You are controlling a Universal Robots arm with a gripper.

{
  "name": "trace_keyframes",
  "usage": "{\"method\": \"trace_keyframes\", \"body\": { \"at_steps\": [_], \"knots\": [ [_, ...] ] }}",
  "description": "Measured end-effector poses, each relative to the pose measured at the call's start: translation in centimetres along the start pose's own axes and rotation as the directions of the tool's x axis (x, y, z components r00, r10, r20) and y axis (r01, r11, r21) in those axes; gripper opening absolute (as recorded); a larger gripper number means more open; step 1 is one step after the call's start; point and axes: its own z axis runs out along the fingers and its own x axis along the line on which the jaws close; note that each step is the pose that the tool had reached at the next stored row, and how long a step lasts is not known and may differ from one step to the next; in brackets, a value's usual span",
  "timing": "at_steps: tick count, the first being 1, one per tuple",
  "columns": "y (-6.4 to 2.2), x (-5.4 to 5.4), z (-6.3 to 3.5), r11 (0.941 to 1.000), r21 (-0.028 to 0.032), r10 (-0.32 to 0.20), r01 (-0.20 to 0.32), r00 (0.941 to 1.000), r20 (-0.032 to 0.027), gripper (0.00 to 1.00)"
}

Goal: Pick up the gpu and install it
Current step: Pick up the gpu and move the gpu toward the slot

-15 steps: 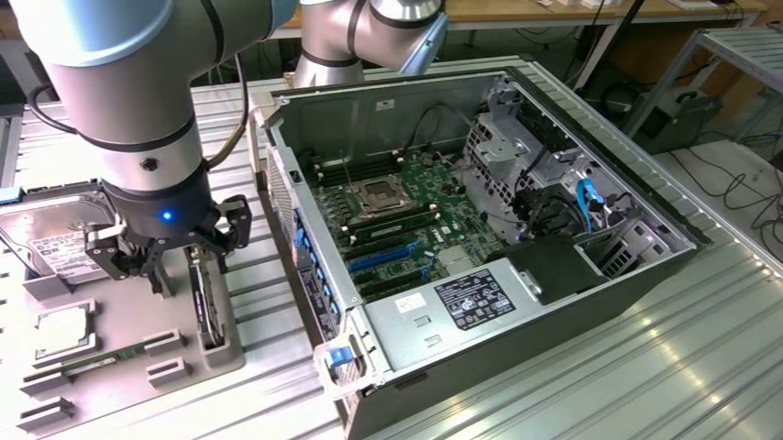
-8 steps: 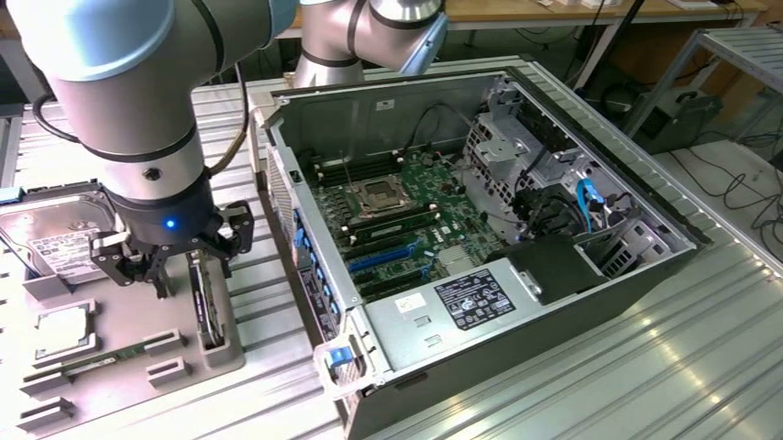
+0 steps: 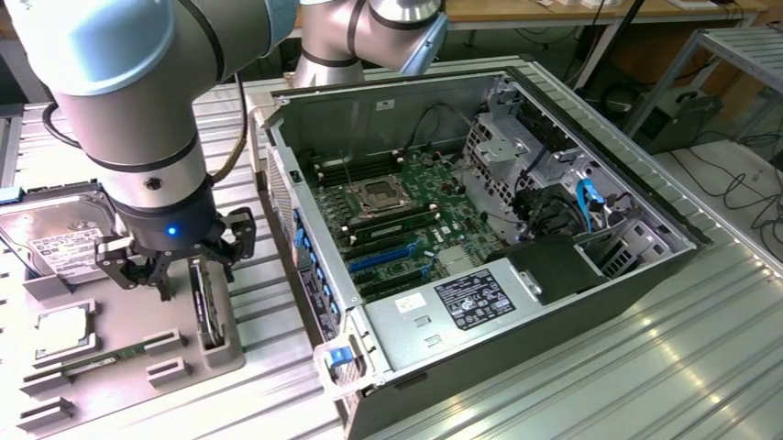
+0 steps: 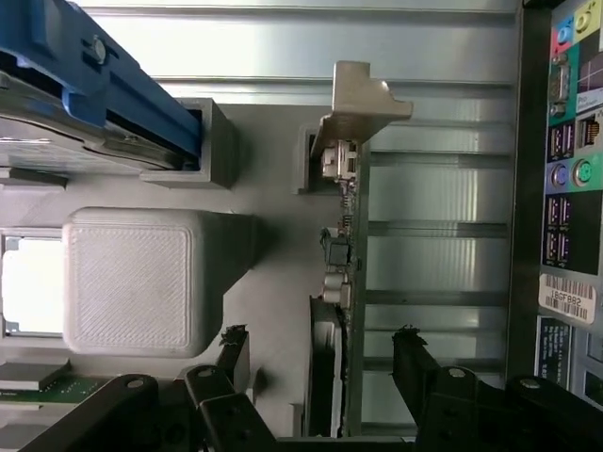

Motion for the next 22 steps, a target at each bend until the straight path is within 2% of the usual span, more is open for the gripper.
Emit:
{"method": "trace_keyframes", "body": {
  "at_steps": [3, 11, 22],
  "knots": [
    [-0.01, 0.0, 0.29, 0.9998, -0.0002, 0.019, -0.019, 0.9998, 0.0018, 0.72],
    [-0.37, 0.0, 0.78, 0.9998, -0.0004, 0.019, -0.019, 0.9998, 0.0075, 0.72],
    [-0.51, 0.1, 1.34, 0.9998, -0.0002, 0.019, -0.019, 0.9998, 0.0084, 0.71]
  ]
}}
